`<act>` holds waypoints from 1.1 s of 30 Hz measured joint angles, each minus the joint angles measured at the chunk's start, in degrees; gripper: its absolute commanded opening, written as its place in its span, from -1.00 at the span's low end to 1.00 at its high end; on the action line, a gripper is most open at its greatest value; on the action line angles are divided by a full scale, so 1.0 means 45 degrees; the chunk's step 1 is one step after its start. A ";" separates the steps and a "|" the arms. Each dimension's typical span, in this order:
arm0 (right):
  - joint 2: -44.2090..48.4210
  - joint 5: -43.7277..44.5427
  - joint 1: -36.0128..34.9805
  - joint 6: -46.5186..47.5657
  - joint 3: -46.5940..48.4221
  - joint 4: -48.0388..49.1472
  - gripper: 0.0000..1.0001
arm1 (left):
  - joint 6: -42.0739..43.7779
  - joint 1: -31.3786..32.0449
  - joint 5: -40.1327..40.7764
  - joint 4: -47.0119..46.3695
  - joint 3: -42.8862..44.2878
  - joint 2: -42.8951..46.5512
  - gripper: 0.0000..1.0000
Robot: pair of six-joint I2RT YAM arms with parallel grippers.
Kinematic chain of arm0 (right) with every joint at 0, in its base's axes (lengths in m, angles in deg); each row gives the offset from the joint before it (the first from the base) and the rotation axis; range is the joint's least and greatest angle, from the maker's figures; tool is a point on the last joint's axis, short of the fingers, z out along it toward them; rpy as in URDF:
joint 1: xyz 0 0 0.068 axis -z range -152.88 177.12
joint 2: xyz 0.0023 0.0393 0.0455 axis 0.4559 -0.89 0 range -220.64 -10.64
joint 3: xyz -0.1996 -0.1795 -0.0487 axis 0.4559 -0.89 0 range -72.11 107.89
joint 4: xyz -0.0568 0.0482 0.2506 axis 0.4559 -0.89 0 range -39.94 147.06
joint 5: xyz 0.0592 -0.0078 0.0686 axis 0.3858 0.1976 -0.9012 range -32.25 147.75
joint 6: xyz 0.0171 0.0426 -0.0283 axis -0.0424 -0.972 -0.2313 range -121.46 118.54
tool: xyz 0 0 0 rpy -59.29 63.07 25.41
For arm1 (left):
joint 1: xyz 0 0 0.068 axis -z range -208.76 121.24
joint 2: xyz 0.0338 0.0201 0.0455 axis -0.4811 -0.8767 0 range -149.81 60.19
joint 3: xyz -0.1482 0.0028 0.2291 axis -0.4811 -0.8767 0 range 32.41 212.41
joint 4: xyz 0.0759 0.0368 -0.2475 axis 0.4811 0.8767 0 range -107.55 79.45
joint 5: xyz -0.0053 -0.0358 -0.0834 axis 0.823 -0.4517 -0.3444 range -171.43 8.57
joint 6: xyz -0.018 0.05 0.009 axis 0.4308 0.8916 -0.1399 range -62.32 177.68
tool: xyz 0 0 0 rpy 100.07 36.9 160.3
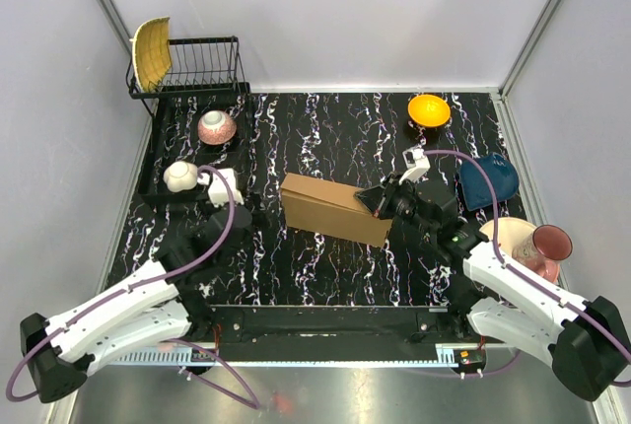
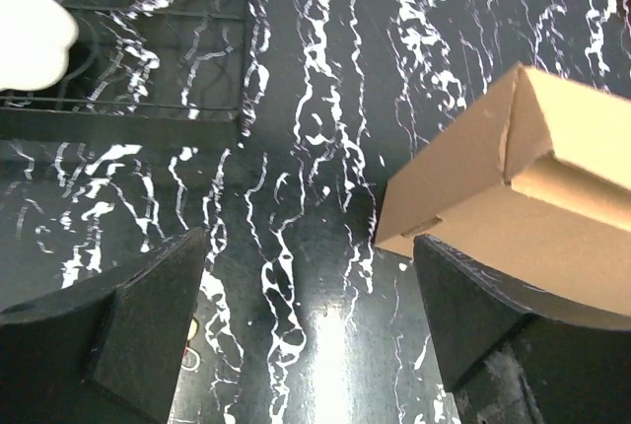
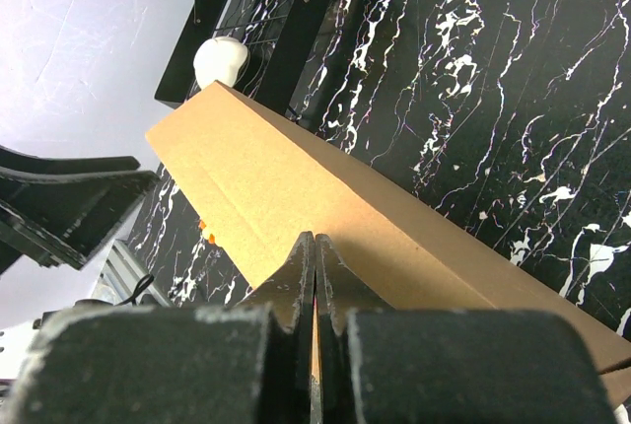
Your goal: Fold the paper box
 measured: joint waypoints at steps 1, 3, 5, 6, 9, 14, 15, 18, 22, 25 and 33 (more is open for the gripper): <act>0.0000 0.0000 0.0000 0.0005 0.0000 0.0000 -1.00 | 0.0000 -0.0063 0.0141 0.0185 0.0131 0.0092 0.78; 0.0000 0.0005 0.0000 0.0015 0.0000 0.0000 -1.00 | -0.0015 -0.0199 0.0437 0.0437 0.0325 0.0384 0.77; 0.0000 0.0005 0.0000 0.0029 0.0000 -0.0005 -1.00 | 0.0000 -0.0325 0.0641 0.0403 0.0364 0.0865 0.62; 0.0000 0.0005 0.0000 0.0029 0.0000 -0.0005 -1.00 | 0.0053 -0.0379 0.0646 0.0214 0.0325 0.1180 0.54; 0.0000 0.0005 0.0000 0.0039 0.0000 -0.0010 -1.00 | 0.0554 -0.0563 -0.0131 -0.2084 -0.0277 0.2390 -0.36; 0.0005 0.0005 -0.0005 0.0087 -0.0005 -0.0015 -1.00 | 0.0884 -0.1734 -0.3152 -0.5697 -0.0675 0.2123 -1.00; 0.0005 0.0005 -0.0005 0.0097 -0.0005 -0.0015 -1.00 | 0.0835 -0.2079 -0.3905 -0.6261 -0.0622 0.1632 -1.00; 0.0005 0.0005 -0.0010 0.0121 -0.0015 0.0000 -1.00 | 0.0495 -0.2793 -0.6018 -0.7747 -0.0578 0.0063 -1.00; 0.0005 0.0005 -0.0010 0.0136 -0.0029 0.0024 -1.00 | 0.0121 -0.3007 -0.8165 -0.8850 -0.0578 -0.1501 -1.00; 0.0005 0.0005 -0.0010 0.0155 -0.0034 0.0034 -1.00 | -0.0063 -0.3016 -0.9185 -0.9447 -0.0578 -0.2118 -1.00; 0.0010 -0.0005 -0.0010 0.0228 -0.0117 0.0112 -1.00 | -0.0840 -0.3274 -0.9146 -0.9942 -0.1783 -0.2584 -1.00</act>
